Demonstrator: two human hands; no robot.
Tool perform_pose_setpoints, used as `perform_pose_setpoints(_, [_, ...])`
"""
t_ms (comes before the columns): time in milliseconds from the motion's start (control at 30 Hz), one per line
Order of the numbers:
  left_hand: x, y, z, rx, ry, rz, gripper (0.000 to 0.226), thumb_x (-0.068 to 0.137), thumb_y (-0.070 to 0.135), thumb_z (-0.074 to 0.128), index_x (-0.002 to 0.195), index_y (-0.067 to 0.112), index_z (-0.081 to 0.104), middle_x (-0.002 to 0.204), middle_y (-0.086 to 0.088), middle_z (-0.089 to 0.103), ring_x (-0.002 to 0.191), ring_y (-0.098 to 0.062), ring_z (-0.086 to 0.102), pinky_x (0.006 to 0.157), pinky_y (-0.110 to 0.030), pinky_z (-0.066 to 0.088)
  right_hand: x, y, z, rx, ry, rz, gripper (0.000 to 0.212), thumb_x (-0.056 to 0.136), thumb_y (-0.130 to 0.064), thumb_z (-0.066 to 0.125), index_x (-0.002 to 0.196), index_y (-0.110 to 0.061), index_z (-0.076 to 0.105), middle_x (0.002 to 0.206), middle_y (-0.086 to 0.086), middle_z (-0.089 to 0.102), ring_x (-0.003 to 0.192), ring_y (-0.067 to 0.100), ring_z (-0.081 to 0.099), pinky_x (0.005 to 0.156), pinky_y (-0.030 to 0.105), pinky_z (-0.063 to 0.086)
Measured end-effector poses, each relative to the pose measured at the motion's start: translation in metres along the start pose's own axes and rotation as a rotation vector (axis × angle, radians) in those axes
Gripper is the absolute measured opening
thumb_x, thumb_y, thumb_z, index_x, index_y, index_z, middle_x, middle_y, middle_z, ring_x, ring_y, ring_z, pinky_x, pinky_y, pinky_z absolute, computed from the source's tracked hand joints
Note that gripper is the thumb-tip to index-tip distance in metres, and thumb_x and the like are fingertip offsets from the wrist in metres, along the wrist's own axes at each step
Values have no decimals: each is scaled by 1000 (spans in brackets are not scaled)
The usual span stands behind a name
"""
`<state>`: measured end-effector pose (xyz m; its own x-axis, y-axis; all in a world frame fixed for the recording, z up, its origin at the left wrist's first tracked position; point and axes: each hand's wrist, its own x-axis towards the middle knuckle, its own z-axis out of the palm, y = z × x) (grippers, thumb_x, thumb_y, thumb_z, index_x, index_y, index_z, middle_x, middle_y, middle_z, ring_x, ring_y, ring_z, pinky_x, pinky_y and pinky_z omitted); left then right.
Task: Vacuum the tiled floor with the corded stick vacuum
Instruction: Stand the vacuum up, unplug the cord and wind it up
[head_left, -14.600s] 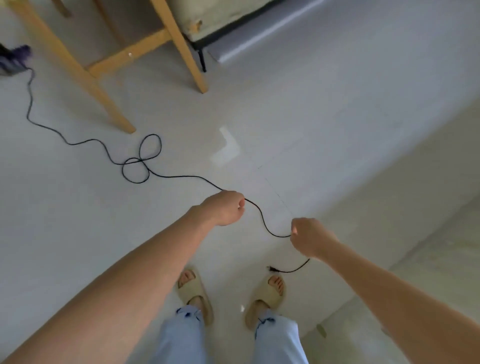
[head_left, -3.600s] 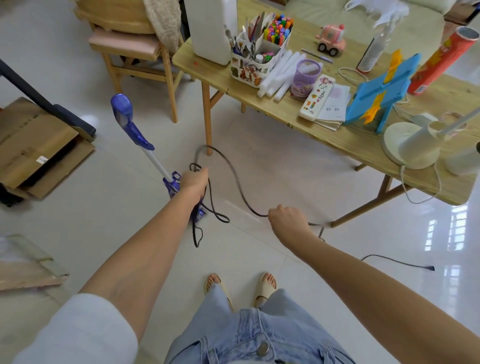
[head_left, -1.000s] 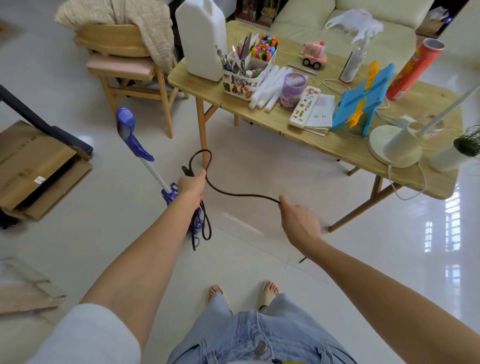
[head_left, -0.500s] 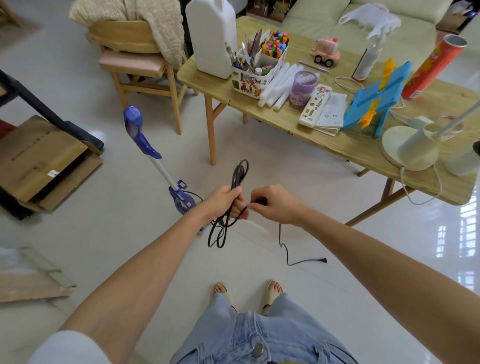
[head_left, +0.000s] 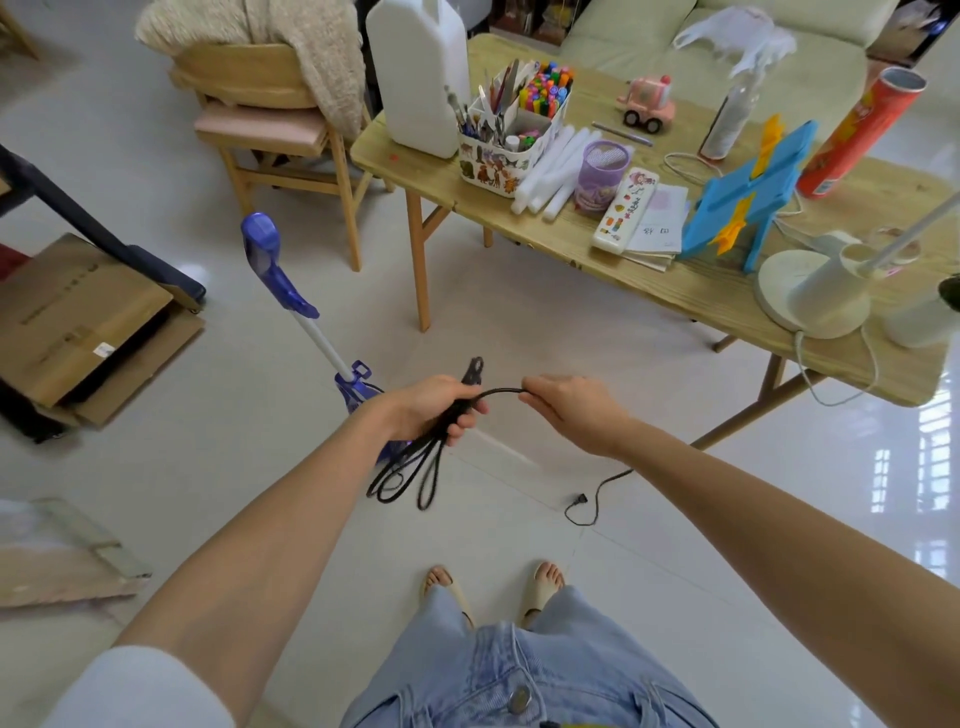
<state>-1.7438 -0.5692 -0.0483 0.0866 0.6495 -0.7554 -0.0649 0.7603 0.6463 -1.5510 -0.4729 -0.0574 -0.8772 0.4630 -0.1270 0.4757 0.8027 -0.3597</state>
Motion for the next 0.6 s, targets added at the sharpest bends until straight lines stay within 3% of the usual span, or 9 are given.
perform_pose_setpoints(100, [4,6,7,16,-77,50,40,104,39,27,76,16,43,50,8,22,41,-6,18,41,-20,18,11,-6,-5,-18,60,27,34,103,-41,30,100,-15,51,91,8,64,79,32,58,60,32,34])
perform_pose_setpoints(167, [3,7,1,-84,-118,112,44,102,47,29,69,19,38,50,10,18,41,-5,14,38,-18,12,12,-2,-4,-40,60,50,34,103,-41,30,99,-14,50,94,7,65,83,33,59,61,34,36])
perform_pose_setpoints(233, [3,6,-7,-234,-106,182,42,102,43,34,66,21,33,47,11,20,36,-2,16,34,-15,13,7,8,2,21,48,116,31,103,-39,31,96,-13,47,88,10,63,79,35,58,61,36,38])
perform_pose_setpoints(300, [6,3,-15,-458,-5,239,40,102,36,35,65,22,30,43,12,22,32,-1,18,32,-14,13,-2,25,8,160,47,212,27,103,-32,36,92,-9,45,80,11,56,75,35,56,63,38,38])
perform_pose_setpoints(400, [16,-6,-31,-861,275,277,40,103,33,39,65,22,31,39,10,22,28,-3,18,29,-16,12,-19,50,9,259,29,375,23,101,-22,44,82,-10,43,79,10,48,75,29,49,65,35,29])
perform_pose_setpoints(467, [26,-10,-38,-1033,474,264,40,102,31,42,65,20,35,38,9,24,28,-5,17,28,-17,12,-29,60,10,258,17,488,30,102,-29,43,79,-11,43,77,11,53,73,28,49,63,35,31])
perform_pose_setpoints(533, [34,-11,-36,-1079,617,231,39,101,29,45,65,19,37,38,9,25,28,-6,16,29,-18,13,-31,58,12,188,-10,609,43,102,-43,35,71,-14,41,75,10,56,73,31,54,63,36,38])
perform_pose_setpoints(600, [35,-13,-30,-981,668,195,35,99,29,51,67,18,42,40,10,25,30,-5,17,31,-17,13,-24,43,12,173,10,656,48,102,-46,28,64,-18,37,77,12,57,78,34,56,65,36,39])
